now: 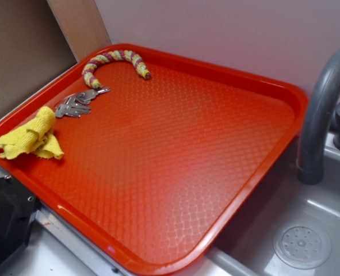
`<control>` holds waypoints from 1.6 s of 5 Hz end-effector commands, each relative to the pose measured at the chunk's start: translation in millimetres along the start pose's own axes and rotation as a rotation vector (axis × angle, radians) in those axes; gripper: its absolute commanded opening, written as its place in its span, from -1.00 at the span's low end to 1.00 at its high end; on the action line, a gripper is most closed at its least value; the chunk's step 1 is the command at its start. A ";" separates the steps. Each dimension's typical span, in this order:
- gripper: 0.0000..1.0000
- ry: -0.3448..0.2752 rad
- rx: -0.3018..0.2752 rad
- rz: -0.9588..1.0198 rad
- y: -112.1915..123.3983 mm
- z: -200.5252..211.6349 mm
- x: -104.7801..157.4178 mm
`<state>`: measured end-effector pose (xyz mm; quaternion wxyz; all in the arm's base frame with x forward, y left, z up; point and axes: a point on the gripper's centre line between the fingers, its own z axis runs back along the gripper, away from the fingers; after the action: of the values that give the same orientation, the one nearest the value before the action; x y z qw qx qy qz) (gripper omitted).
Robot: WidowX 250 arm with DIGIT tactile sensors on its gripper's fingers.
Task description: Grab the yellow cloth.
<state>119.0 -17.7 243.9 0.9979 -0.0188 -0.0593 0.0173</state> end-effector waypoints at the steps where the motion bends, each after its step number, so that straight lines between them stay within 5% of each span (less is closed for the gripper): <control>1: 1.00 0.000 0.000 0.000 0.0 0.0 0.0; 2: 1.00 0.049 0.046 -0.114 8.1 -50.8 6.2; 4: 1.00 0.104 0.095 -0.144 61.5 -124.2 -7.5; 5: 1.00 0.101 0.127 -0.121 94.4 -164.6 -10.1; 6: 1.00 0.075 0.114 -0.115 103.0 -183.4 0.1; 7: -1.00 0.118 0.152 -0.049 107.4 -202.5 -10.3; 8: -1.00 0.117 0.181 0.010 119.5 -182.9 -7.1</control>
<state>127.2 85.3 49.9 0.9981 0.0572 0.0161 0.0185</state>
